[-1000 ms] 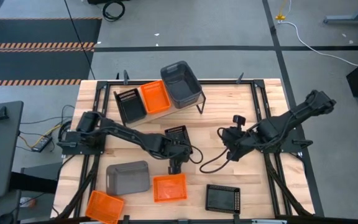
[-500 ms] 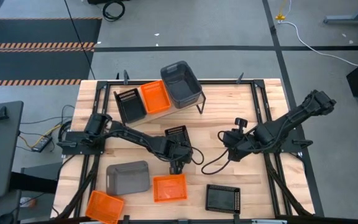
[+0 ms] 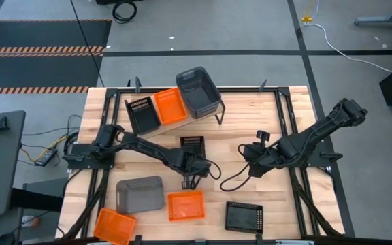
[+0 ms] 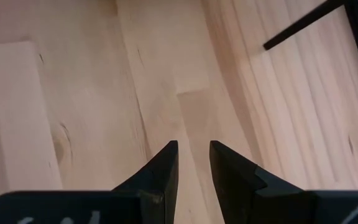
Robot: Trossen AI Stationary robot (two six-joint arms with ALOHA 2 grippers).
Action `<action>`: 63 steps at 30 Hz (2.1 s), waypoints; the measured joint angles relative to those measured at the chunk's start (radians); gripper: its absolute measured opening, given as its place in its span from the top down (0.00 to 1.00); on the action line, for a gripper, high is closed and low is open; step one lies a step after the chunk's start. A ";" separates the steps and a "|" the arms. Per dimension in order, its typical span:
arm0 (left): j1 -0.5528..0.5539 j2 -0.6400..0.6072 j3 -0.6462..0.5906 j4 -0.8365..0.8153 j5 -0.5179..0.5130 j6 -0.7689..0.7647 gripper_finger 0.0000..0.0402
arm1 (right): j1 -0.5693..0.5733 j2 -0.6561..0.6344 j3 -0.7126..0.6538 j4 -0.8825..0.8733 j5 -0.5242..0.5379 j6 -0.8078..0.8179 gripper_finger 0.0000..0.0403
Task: Stack baskets on shelf by color
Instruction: Stack the top black basket on top of the other black basket on the shelf
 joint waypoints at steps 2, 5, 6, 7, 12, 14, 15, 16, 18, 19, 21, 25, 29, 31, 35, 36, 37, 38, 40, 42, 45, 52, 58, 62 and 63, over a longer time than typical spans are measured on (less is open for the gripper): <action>-0.005 -0.011 0.031 -0.043 0.000 -0.001 0.99 | 0.000 0.000 -0.005 0.008 -0.001 0.000 0.75; -0.018 -0.031 0.090 -0.136 -0.001 -0.002 0.99 | 0.000 0.000 -0.006 0.013 -0.004 0.000 0.75; -0.024 -0.039 0.112 -0.163 -0.002 -0.004 0.99 | 0.000 0.000 -0.006 0.014 -0.005 0.000 0.75; -0.030 -0.044 0.137 -0.185 -0.003 -0.007 0.99 | 0.000 -0.001 -0.006 0.015 -0.006 0.000 0.75; -0.078 -0.066 0.304 -0.352 -0.004 -0.019 0.99 | 0.000 0.000 -0.004 0.022 -0.006 0.000 0.75; -0.099 -0.068 0.395 -0.431 -0.023 -0.034 0.99 | 0.000 0.000 -0.004 0.022 -0.007 0.000 0.75; -0.109 -0.068 0.447 -0.492 -0.045 -0.040 0.99 | 0.000 0.000 -0.004 0.022 -0.007 0.000 0.75; -0.121 -0.068 0.497 -0.553 -0.082 -0.056 0.99 | 0.001 0.000 -0.004 0.023 -0.009 0.000 0.75; -0.137 -0.071 0.586 -0.656 -0.164 -0.077 0.99 | 0.001 0.000 -0.004 0.026 -0.010 0.000 0.75; -0.141 -0.071 0.621 -0.696 -0.205 -0.087 0.99 | 0.001 0.000 -0.004 0.026 -0.010 0.000 0.75; -0.141 -0.071 0.679 -0.783 -0.280 -0.113 0.99 | 0.001 0.000 -0.004 0.027 -0.010 0.000 0.75; -0.111 -0.105 0.671 -0.779 -0.299 -0.106 0.99 | 0.001 0.000 -0.004 0.031 -0.014 0.000 0.75; -0.042 -0.150 0.612 -0.771 -0.300 -0.133 0.99 | 0.002 0.000 -0.004 0.036 -0.019 0.000 0.75; -0.001 -0.181 0.582 -0.769 -0.308 -0.138 0.99 | 0.001 0.000 -0.004 0.037 -0.019 0.000 0.75; 0.069 -0.274 0.474 -0.775 -0.313 -0.141 0.99 | 0.004 0.000 -0.004 0.038 -0.020 0.000 0.75; 0.085 -0.300 0.444 -0.769 -0.316 -0.148 0.99 | 0.005 0.000 -0.004 0.038 -0.020 0.000 0.75; 0.100 -0.328 0.411 -0.768 -0.315 -0.158 0.99 | 0.006 0.000 -0.004 0.039 -0.020 0.000 0.75; 0.113 -0.359 0.375 -0.774 -0.315 -0.166 0.99 | 0.006 0.000 -0.004 0.039 -0.020 0.000 0.75; 0.133 -0.419 0.311 -0.769 -0.316 -0.185 0.99 | 0.006 0.000 -0.004 0.040 -0.020 0.000 0.75; 0.144 -0.475 0.244 -0.775 -0.306 -0.198 0.99 | 0.006 0.000 -0.004 0.040 -0.019 0.000 0.75; 0.146 -0.552 0.155 -0.772 -0.294 -0.225 0.99 | 0.006 0.000 -0.004 0.042 -0.020 -0.001 0.75; 0.144 -0.633 0.038 -0.766 -0.292 -0.239 0.99 | 0.006 0.000 -0.004 0.045 -0.019 -0.002 0.75; 0.163 -0.629 -0.001 -0.766 -0.233 -0.215 0.99 | 0.006 0.000 -0.004 0.049 -0.019 -0.001 0.75; 0.177 -0.628 -0.035 -0.757 -0.204 -0.210 0.98 | 0.006 0.000 -0.004 0.051 -0.019 -0.006 0.75; 0.177 -0.628 -0.043 -0.748 -0.198 -0.203 0.98 | 0.006 0.000 -0.004 0.052 -0.019 -0.007 0.75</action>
